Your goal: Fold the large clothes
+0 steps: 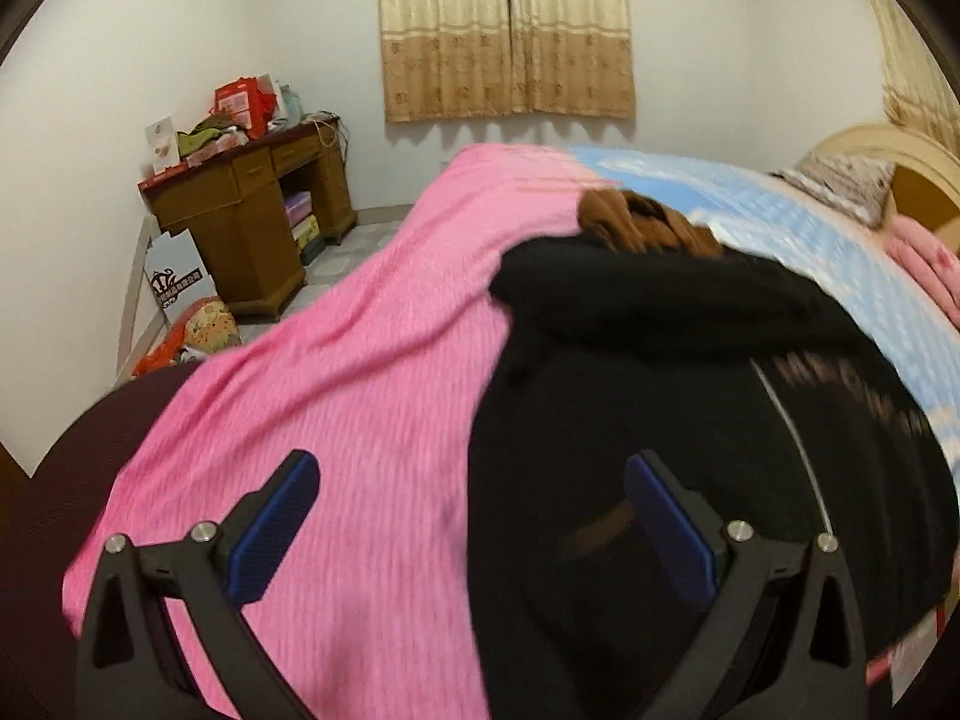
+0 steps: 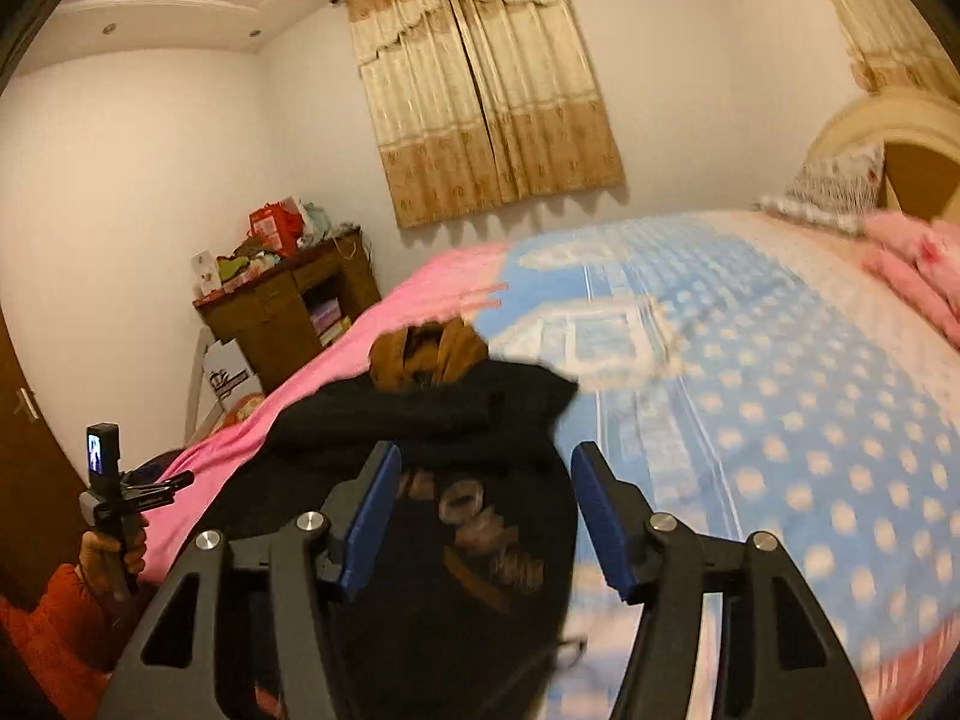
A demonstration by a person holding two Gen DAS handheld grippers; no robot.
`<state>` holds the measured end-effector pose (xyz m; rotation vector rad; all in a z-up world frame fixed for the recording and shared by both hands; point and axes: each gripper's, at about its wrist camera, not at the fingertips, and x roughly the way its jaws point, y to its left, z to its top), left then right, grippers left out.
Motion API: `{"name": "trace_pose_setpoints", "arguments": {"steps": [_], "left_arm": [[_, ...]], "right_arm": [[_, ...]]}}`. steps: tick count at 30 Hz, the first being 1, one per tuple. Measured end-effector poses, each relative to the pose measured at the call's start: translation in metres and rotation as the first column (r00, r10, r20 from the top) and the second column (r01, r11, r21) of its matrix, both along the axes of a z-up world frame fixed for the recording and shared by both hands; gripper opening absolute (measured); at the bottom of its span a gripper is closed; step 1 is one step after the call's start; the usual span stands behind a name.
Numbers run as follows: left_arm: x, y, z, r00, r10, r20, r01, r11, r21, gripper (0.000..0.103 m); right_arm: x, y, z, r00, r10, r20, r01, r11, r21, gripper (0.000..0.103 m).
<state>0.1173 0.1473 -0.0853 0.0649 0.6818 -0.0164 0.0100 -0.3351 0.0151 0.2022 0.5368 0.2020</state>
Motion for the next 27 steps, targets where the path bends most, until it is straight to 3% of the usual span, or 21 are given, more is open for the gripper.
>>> {"name": "trace_pose_setpoints", "arguments": {"steps": [4, 6, 8, 11, 14, 18, 20, 21, 24, 27], "left_arm": [[-0.026, -0.004, -0.018, 0.997, -0.033, -0.067, 0.032, 0.999, -0.021, 0.103], [-0.035, -0.008, -0.021, 0.995, -0.054, -0.087, 0.051, 0.998, -0.037, 0.103], [-0.047, -0.008, -0.019, 0.995, -0.073, -0.068, 0.068, 0.995, -0.071, 0.103], [-0.053, -0.006, -0.006, 0.996, -0.087, -0.03, 0.083, 0.991, -0.104, 0.103], [-0.061, 0.0, 0.016, 0.997, -0.071, 0.033, 0.074, 0.99, -0.123, 0.103], [-0.077, 0.01, 0.046, 0.991, -0.068, 0.117, 0.084, 0.988, -0.133, 0.103], [-0.084, 0.014, 0.053, 0.989, -0.062, 0.131, 0.075, 0.993, -0.094, 0.103], [-0.086, 0.013, 0.055, 0.989, -0.058, 0.134, 0.067, 0.996, -0.066, 0.103], [-0.088, 0.008, 0.046, 0.989, -0.059, 0.135, 0.064, 0.997, -0.034, 0.103], [-0.083, 0.003, 0.028, 0.994, -0.074, 0.082, 0.079, 0.995, -0.053, 0.103]], "right_arm": [[-0.037, 0.008, -0.029, 0.996, 0.013, -0.087, -0.017, 0.999, -0.048, 0.06], [-0.053, 0.008, -0.037, 0.994, 0.022, -0.104, -0.024, 1.0, -0.02, 0.06], [-0.08, 0.005, -0.026, 0.999, 0.025, -0.033, -0.023, 0.999, 0.041, 0.06], [-0.124, -0.002, 0.023, 0.985, -0.066, 0.162, 0.066, 0.998, 0.008, 0.06], [-0.176, -0.01, 0.078, 0.918, -0.163, 0.361, 0.171, 0.985, 0.009, 0.06], [-0.25, -0.01, 0.134, 0.774, -0.235, 0.588, 0.24, 0.968, 0.07, 0.06], [-0.268, -0.009, 0.148, 0.749, -0.208, 0.629, 0.209, 0.975, 0.074, 0.06], [-0.27, -0.007, 0.153, 0.767, -0.183, 0.616, 0.185, 0.981, 0.061, 0.06], [-0.242, 0.0, 0.134, 0.883, -0.099, 0.46, 0.085, 0.995, 0.05, 0.06], [-0.187, 0.016, 0.067, 0.97, -0.049, 0.237, 0.043, 0.999, 0.029, 0.06]]}}
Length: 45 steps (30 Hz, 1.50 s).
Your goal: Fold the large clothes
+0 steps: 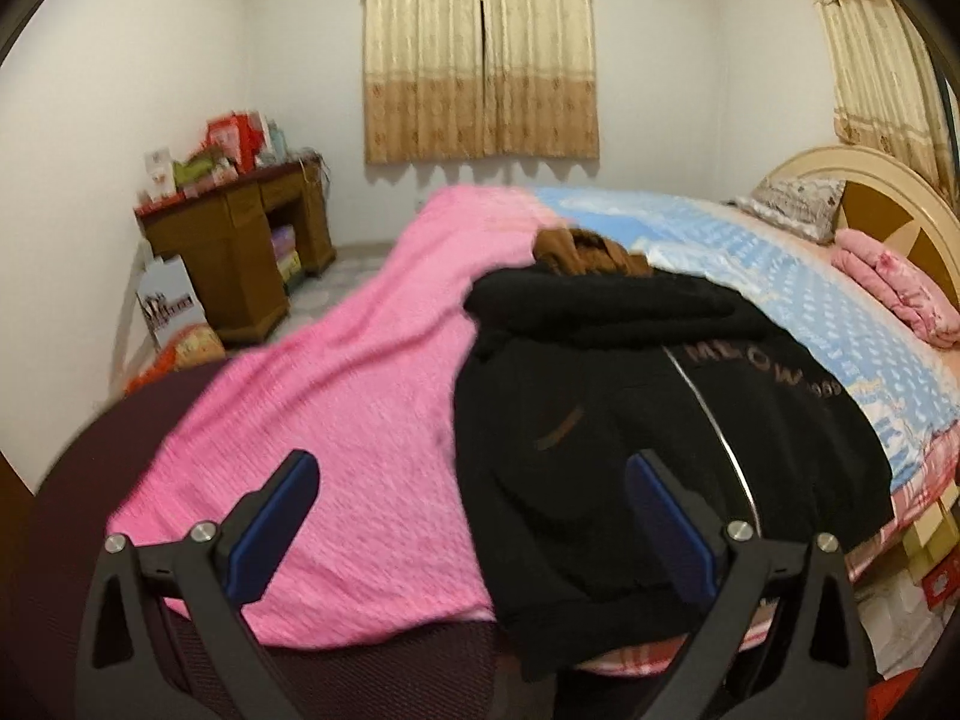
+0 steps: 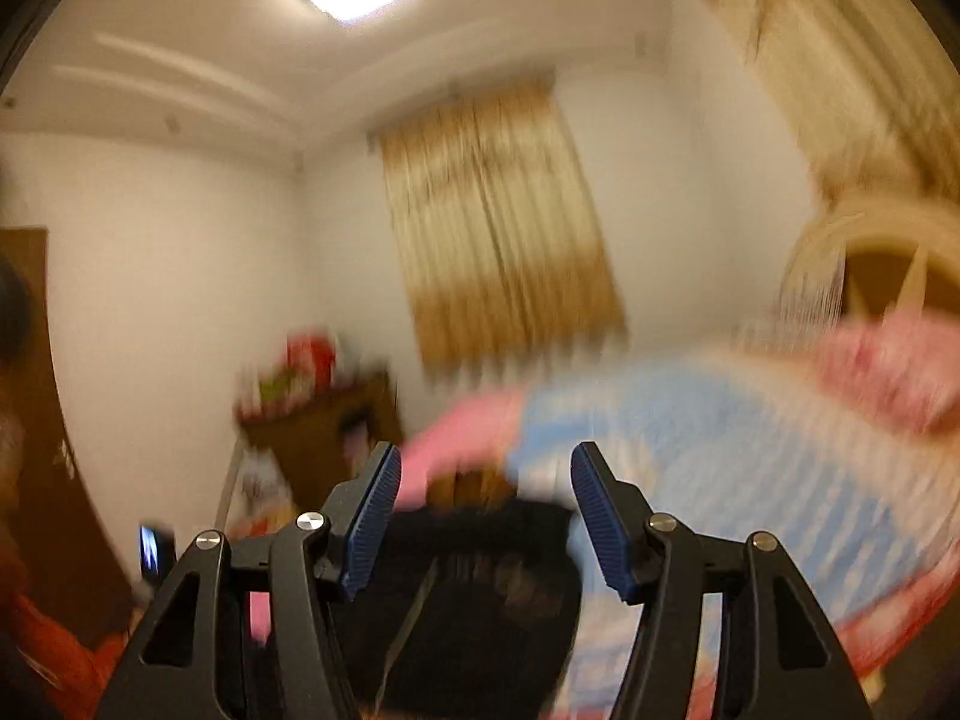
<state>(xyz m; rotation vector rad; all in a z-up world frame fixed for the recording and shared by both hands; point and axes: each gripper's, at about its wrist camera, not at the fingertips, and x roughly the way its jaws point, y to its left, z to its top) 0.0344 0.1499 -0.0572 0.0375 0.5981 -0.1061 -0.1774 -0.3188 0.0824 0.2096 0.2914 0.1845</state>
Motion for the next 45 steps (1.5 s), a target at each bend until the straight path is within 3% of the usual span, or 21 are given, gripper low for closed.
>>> {"name": "trace_pose_setpoints", "arguments": {"steps": [2, 5, 7, 10, 13, 15, 16, 21, 22, 23, 28, 31, 34, 38, 40, 43, 45], "left_arm": [[0.0, -0.006, -0.008, 1.0, -0.009, -0.019, 0.009, 1.0, 0.009, 0.103], [0.0, -0.017, -0.015, 0.999, -0.032, -0.025, 0.033, 0.999, 0.033, 0.103], [-0.002, -0.021, -0.017, 0.999, -0.039, -0.015, 0.04, 0.998, 0.049, 0.103], [-0.001, -0.022, -0.017, 0.999, -0.043, -0.017, 0.043, 0.998, 0.042, 0.103], [0.006, -0.02, -0.02, 0.999, -0.033, -0.035, 0.034, 0.999, 0.009, 0.103], [0.011, -0.019, -0.022, 0.998, -0.025, -0.051, 0.024, 1.0, -0.008, 0.103], [0.013, -0.018, -0.023, 0.998, -0.021, -0.053, 0.02, 1.0, -0.015, 0.103], [0.018, -0.009, -0.024, 0.999, -0.021, -0.05, 0.016, 0.996, -0.085, 0.103], [0.019, -0.006, -0.024, 0.998, -0.019, -0.053, 0.014, 0.995, -0.099, 0.103], [0.021, -0.004, -0.024, 0.998, -0.014, -0.056, 0.007, 0.993, -0.114, 0.103], [0.029, 0.006, -0.024, 0.998, 0.008, -0.064, -0.016, 0.991, -0.131, 0.103], [0.034, 0.017, -0.021, 0.998, 0.016, -0.06, -0.026, 0.986, -0.164, 0.103], [0.043, 0.025, -0.018, 0.997, 0.04, -0.066, -0.051, 0.984, -0.173, 0.103], [0.053, 0.033, -0.012, 0.996, 0.061, -0.067, -0.072, 0.982, -0.173, 0.103], [0.052, 0.035, -0.009, 0.997, 0.054, -0.063, -0.064, 0.984, -0.167, 0.103], [0.051, 0.039, -0.004, 0.997, 0.057, -0.054, -0.063, 0.991, -0.12, 0.103], [0.05, 0.043, -0.002, 0.996, 0.074, -0.057, -0.079, 0.994, -0.082, 0.103]], "right_arm": [[0.04, 0.014, -0.058, 0.985, 0.027, -0.169, -0.03, 0.999, -0.015, 0.06], [0.085, 0.032, -0.143, 0.928, 0.018, -0.372, -0.04, 0.998, -0.053, 0.06], [0.102, 0.036, -0.189, 0.892, 0.005, -0.452, -0.042, 0.996, -0.072, 0.06], [0.119, 0.028, -0.23, 0.855, -0.037, -0.518, -0.016, 0.995, -0.098, 0.06], [0.131, 0.018, -0.253, 0.827, -0.002, -0.562, -0.016, 1.0, -0.026, 0.056], [0.146, 0.021, -0.258, 0.803, 0.032, -0.595, -0.031, 0.999, 0.011, 0.04], [0.152, 0.025, -0.265, 0.792, 0.061, -0.608, -0.045, 0.998, 0.041, 0.038], [0.164, 0.035, -0.273, 0.771, 0.115, -0.627, -0.107, 0.993, 0.05, 0.036], [0.167, 0.032, -0.272, 0.766, 0.132, -0.629, -0.109, 0.991, 0.075, 0.029], [0.171, 0.029, -0.273, 0.755, 0.166, -0.635, -0.117, 0.986, 0.118, 0.014], [0.18, 0.018, -0.261, 0.689, 0.306, -0.657, -0.139, 0.946, 0.294, 0.01], [0.186, 0.01, -0.227, 0.698, 0.436, -0.568, -0.195, 0.879, 0.435, 0.009], [0.209, 0.007, -0.191, 0.72, 0.503, -0.478, -0.237, 0.826, 0.512, 0.008], [0.253, 0.009, -0.167, 0.75, 0.527, -0.399, -0.26, 0.79, 0.556, 0.007], [0.284, 0.006, -0.167, 0.771, 0.521, -0.365, -0.235, 0.766, 0.599, 0.001], [0.332, -0.003, -0.172, 0.83, 0.419, -0.369, -0.143, 0.798, 0.586, 0.0], [0.357, -0.002, -0.18, 0.846, 0.354, -0.399, -0.102, 0.842, 0.531, 0.0]]}}
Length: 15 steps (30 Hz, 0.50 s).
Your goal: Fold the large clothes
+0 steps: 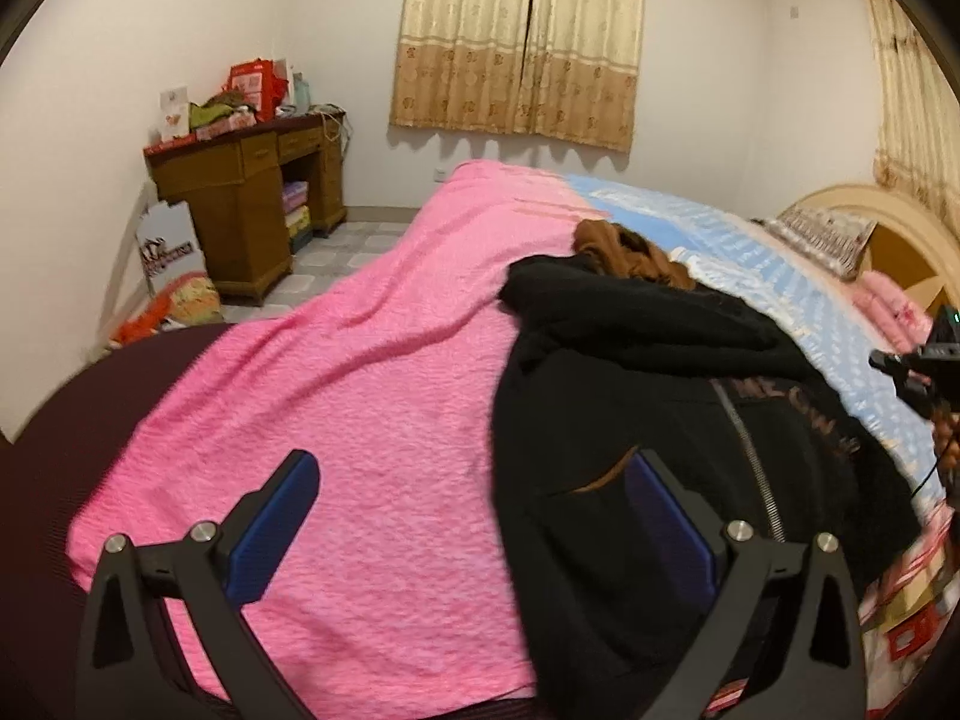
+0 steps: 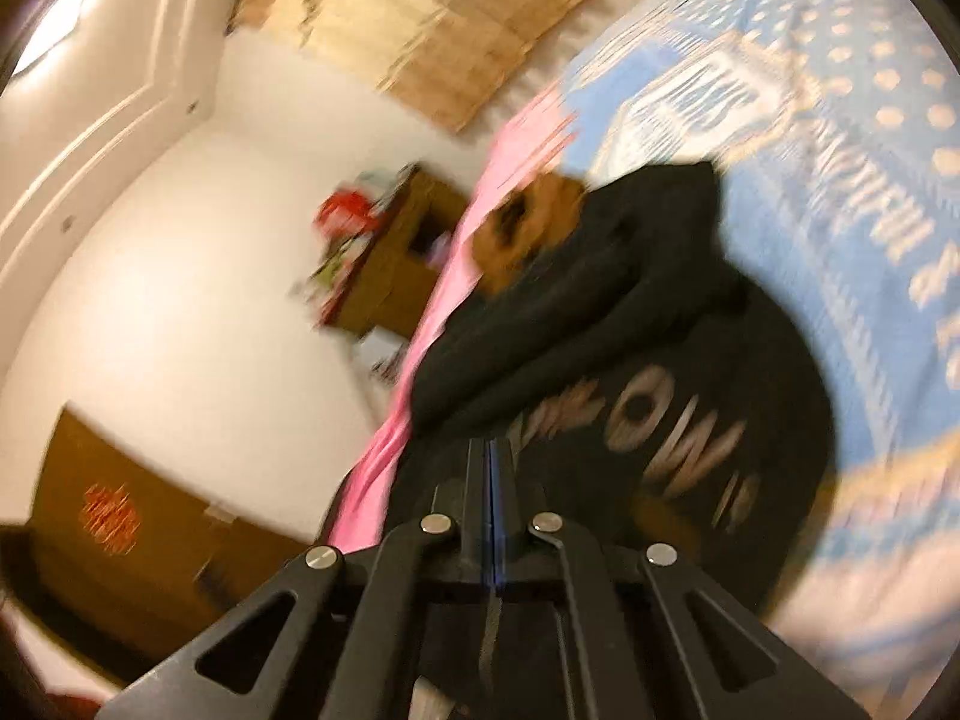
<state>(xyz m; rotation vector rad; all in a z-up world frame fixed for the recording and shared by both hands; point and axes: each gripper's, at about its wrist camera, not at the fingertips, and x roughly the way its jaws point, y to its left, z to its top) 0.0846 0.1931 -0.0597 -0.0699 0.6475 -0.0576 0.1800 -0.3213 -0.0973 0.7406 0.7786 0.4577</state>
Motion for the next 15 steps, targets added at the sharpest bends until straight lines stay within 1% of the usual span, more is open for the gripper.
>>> {"name": "trace_pose_setpoints", "arguments": {"steps": [1, 2, 3, 5, 7, 9, 12, 15], "left_arm": [[-0.002, 0.002, 0.0, 1.0, 0.008, -0.002, -0.008, 1.0, 0.015, 0.103], [-0.004, 0.004, 0.0, 1.0, 0.013, -0.002, -0.013, 1.0, 0.025, 0.103], [-0.006, 0.006, -0.001, 1.0, 0.014, -0.002, -0.014, 0.999, 0.035, 0.103], [-0.008, 0.009, -0.003, 1.0, 0.014, 0.0, -0.014, 0.999, 0.049, 0.103], [-0.009, 0.01, -0.005, 1.0, 0.009, 0.0, -0.009, 0.999, 0.039, 0.103], [-0.004, 0.006, -0.007, 1.0, -0.01, -0.002, 0.01, 1.0, 0.018, 0.103], [0.005, -0.01, -0.01, 0.998, -0.059, 0.004, 0.059, 0.998, 0.002, 0.103], [0.012, -0.029, -0.009, 0.993, -0.117, 0.016, 0.117, 0.993, -0.021, 0.103]], "right_arm": [[0.008, 0.002, -0.005, 1.0, -0.025, -0.008, 0.024, 0.997, -0.071, 0.0], [0.012, 0.005, -0.009, 1.0, -0.019, -0.007, 0.019, 0.996, -0.09, 0.0], [0.01, 0.005, -0.011, 1.0, -0.003, -0.004, 0.003, 0.997, -0.074, 0.0], [-0.008, 0.004, -0.009, 1.0, 0.0, 0.023, 0.001, 0.997, -0.073, 0.0], [-0.03, 0.002, -0.001, 0.997, -0.005, 0.071, 0.013, 0.994, -0.108, 0.001], [-0.053, -0.005, 0.001, 0.996, -0.017, 0.084, 0.029, 0.989, -0.142, 0.001], [-0.092, -0.017, 0.0, 0.999, -0.027, 0.042, 0.034, 0.986, -0.163, 0.001], [-0.129, -0.015, -0.012, 0.999, -0.037, -0.021, 0.03, 0.959, -0.28, 0.002]]}}
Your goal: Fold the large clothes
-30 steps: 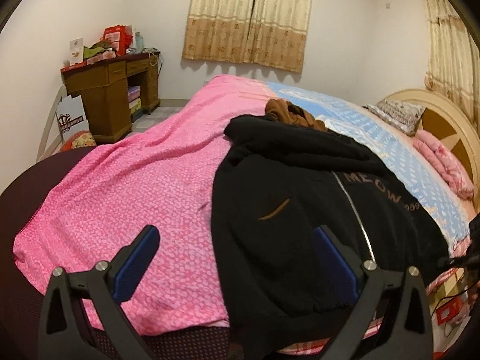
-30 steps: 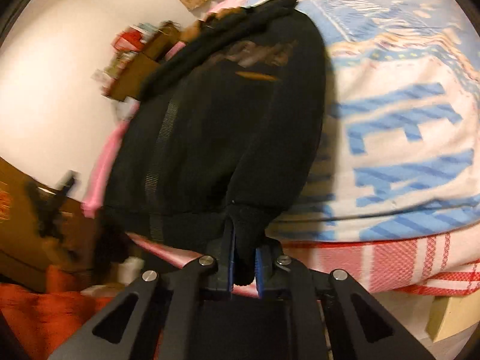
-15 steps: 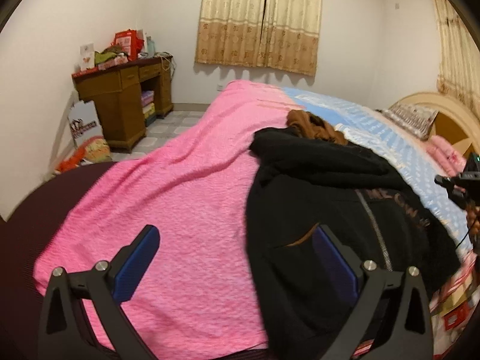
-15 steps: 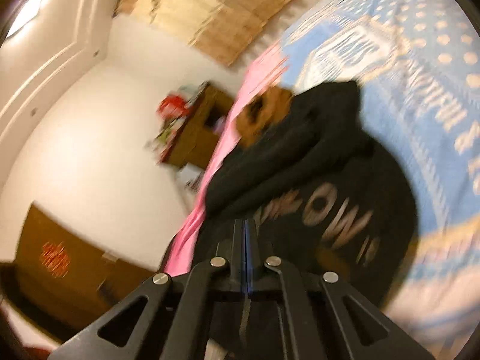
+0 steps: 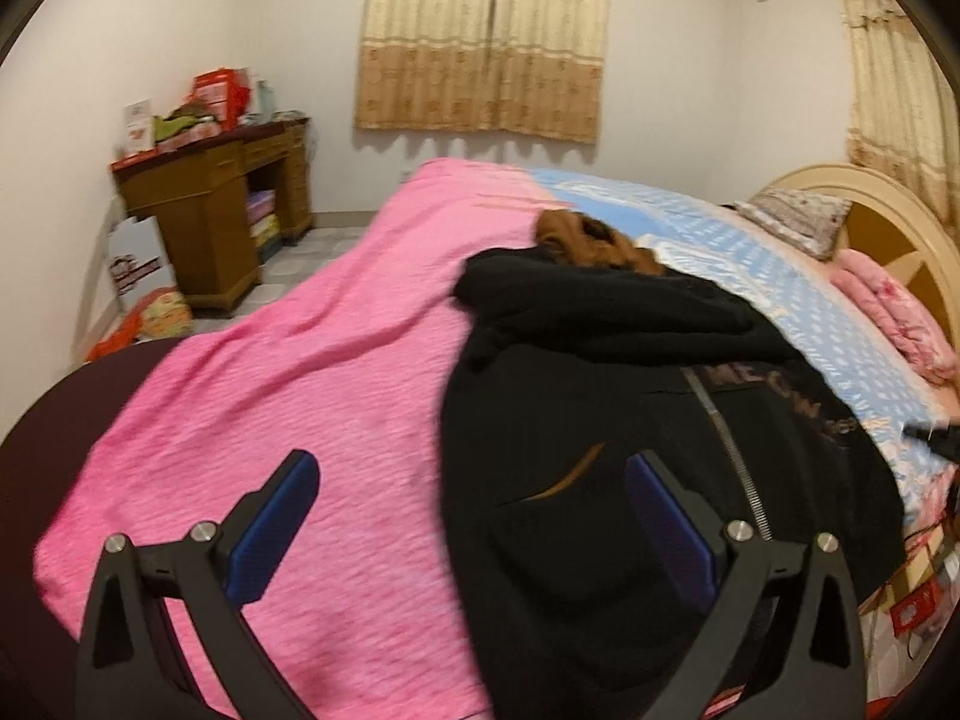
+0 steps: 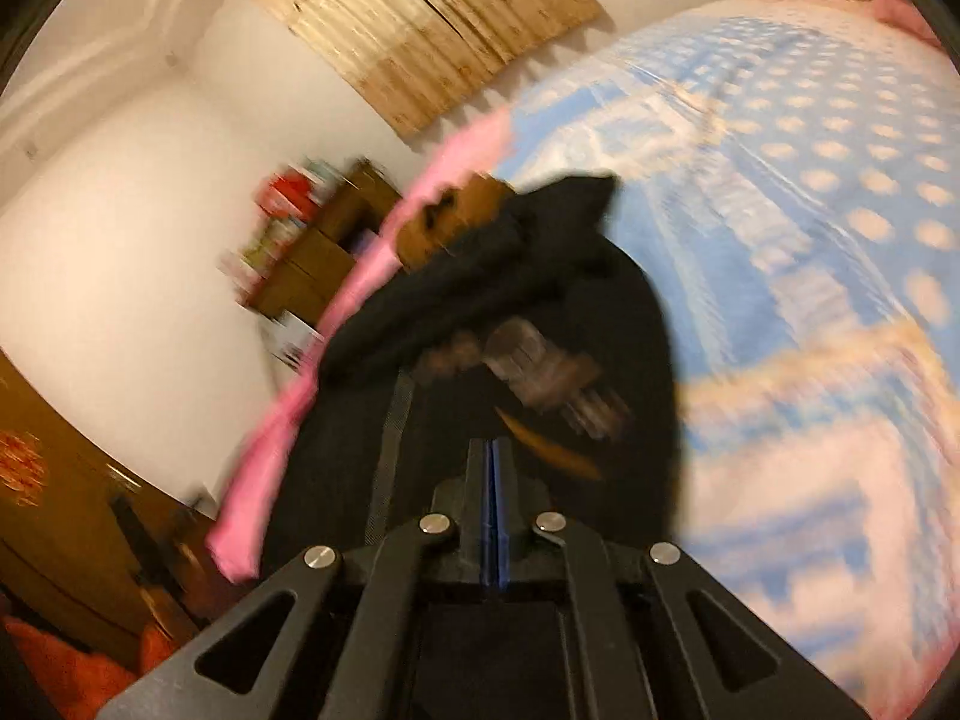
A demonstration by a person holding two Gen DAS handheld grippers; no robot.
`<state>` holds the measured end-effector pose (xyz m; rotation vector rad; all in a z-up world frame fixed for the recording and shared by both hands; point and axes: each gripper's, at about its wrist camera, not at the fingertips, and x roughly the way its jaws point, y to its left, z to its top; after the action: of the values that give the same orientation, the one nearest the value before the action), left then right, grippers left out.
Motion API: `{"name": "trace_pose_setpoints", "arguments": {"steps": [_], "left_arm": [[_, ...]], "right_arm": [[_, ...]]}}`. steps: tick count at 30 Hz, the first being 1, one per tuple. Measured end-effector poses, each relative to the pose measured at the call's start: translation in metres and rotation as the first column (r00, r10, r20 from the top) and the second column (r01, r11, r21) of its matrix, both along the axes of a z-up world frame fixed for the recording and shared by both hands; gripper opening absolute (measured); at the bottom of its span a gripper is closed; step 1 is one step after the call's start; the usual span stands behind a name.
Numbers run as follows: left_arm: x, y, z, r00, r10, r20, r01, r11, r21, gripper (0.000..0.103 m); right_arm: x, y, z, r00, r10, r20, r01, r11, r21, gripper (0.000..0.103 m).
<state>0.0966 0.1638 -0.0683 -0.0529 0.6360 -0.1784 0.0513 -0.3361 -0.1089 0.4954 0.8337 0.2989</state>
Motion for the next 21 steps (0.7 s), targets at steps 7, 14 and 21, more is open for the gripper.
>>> {"name": "trace_pose_setpoints", "arguments": {"steps": [7, 14, 21], "left_arm": [[-0.001, -0.03, 0.007, 0.998, -0.069, 0.006, 0.069, 0.998, -0.009, 0.103], [-0.016, -0.021, 0.01, 0.999, -0.04, 0.008, 0.04, 0.999, 0.012, 0.103], [-0.013, -0.02, 0.006, 1.0, -0.024, -0.002, 0.024, 1.0, -0.016, 0.103]], "right_arm": [[-0.041, 0.02, -0.026, 0.998, 0.013, -0.058, -0.024, 0.979, -0.203, 0.003], [-0.051, 0.029, -0.014, 0.994, 0.036, 0.1, -0.014, 0.977, -0.211, 0.098], [-0.044, 0.032, -0.006, 0.998, 0.009, 0.069, 0.002, 0.987, -0.163, 0.098]]}}
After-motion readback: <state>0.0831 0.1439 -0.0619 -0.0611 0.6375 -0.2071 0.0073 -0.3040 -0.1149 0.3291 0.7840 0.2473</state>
